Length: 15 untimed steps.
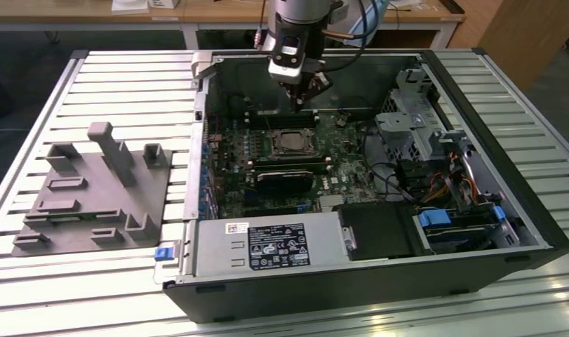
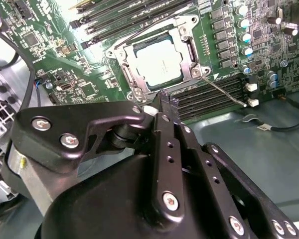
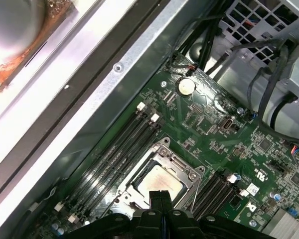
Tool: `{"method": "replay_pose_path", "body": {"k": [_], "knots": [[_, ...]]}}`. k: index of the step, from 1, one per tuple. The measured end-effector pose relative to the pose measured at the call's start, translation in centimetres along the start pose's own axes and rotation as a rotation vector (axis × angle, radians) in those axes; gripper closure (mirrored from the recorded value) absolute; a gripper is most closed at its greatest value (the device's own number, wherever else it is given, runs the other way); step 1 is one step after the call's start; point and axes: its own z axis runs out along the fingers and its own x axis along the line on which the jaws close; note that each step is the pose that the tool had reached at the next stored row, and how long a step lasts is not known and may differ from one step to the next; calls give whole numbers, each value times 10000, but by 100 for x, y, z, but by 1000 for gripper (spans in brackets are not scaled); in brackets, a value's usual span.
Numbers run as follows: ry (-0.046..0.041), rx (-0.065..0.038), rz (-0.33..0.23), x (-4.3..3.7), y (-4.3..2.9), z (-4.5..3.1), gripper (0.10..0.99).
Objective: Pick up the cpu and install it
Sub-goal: 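Install the first cpu locking lever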
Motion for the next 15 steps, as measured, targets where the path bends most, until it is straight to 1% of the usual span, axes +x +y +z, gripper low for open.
{"method": "replay_pose_path", "body": {"k": [15], "knots": [[49, -26, -1291, 0, 0, 0, 980]]}}
